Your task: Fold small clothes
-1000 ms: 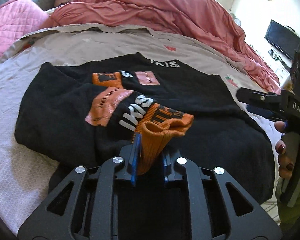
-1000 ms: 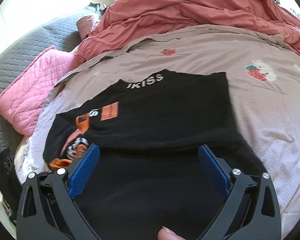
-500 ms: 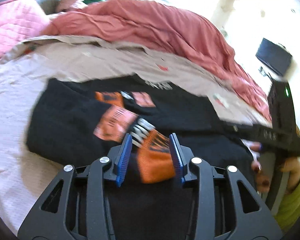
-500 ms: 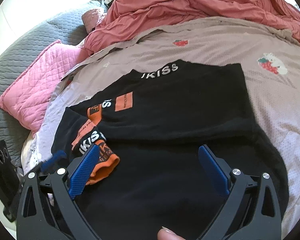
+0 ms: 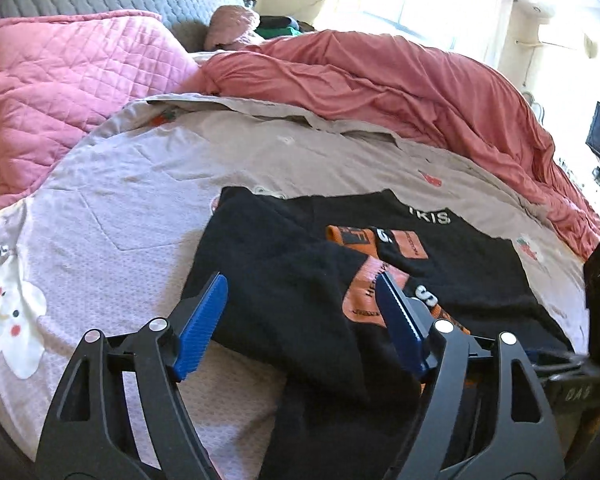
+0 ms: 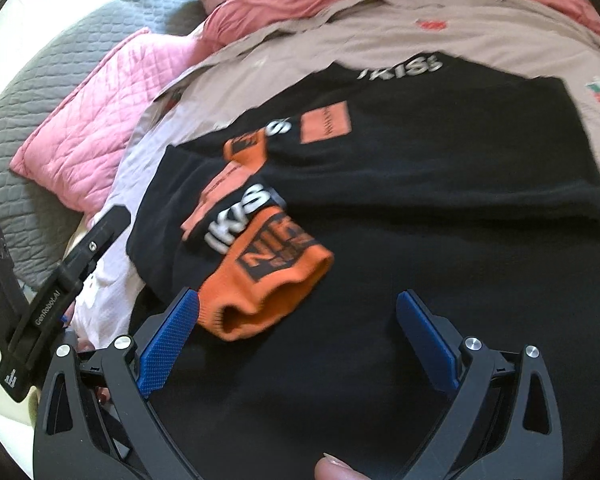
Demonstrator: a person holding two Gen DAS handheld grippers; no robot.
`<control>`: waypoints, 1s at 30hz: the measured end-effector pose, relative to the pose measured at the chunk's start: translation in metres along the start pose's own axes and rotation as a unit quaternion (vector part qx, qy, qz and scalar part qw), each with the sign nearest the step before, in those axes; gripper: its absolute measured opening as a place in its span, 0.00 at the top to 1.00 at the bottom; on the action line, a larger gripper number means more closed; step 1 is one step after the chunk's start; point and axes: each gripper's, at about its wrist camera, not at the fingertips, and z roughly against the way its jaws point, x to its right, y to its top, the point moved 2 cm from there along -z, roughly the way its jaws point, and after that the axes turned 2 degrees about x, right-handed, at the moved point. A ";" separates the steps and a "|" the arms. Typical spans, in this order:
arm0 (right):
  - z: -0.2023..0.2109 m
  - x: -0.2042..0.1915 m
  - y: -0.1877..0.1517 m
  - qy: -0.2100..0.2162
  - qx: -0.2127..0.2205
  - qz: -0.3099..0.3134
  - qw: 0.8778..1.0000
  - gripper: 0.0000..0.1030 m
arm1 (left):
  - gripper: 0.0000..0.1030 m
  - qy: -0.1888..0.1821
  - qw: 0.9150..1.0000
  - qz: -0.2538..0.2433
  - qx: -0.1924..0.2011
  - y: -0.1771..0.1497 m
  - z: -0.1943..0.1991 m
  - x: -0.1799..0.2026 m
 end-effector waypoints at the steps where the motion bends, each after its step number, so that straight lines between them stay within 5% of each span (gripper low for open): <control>1: -0.003 -0.004 0.001 0.003 0.002 0.001 1.000 0.04 | 0.33 0.001 1.000 0.001 0.001 0.000 0.000 -0.001; 4: -0.008 -0.013 0.004 0.009 0.012 0.006 1.000 0.06 | 0.32 0.007 1.000 0.010 -0.006 -0.001 -0.003 -0.006; 7: -0.015 -0.018 0.007 0.015 0.019 0.008 1.000 0.24 | 0.32 0.007 1.000 0.025 -0.009 -0.001 -0.005 -0.013; 10: -0.021 -0.015 0.009 0.014 0.027 0.002 1.000 0.54 | 0.32 0.007 0.999 0.036 -0.007 0.000 -0.004 -0.016; 13: -0.023 -0.011 0.011 0.022 0.033 0.002 0.999 0.71 | 0.32 0.006 0.999 0.042 -0.003 0.001 -0.003 -0.019; 14: -0.023 -0.013 0.012 0.030 0.034 0.010 0.999 0.85 | 0.32 0.006 0.999 0.044 -0.001 0.001 -0.002 -0.019; 21: 0.009 -0.033 0.027 0.029 0.098 0.091 0.991 0.93 | 0.32 0.006 0.998 0.053 0.019 0.004 0.005 -0.022; 30: 0.089 -0.013 0.081 -0.037 0.213 0.158 0.964 0.98 | 0.31 0.005 0.998 0.063 0.030 0.007 0.008 -0.027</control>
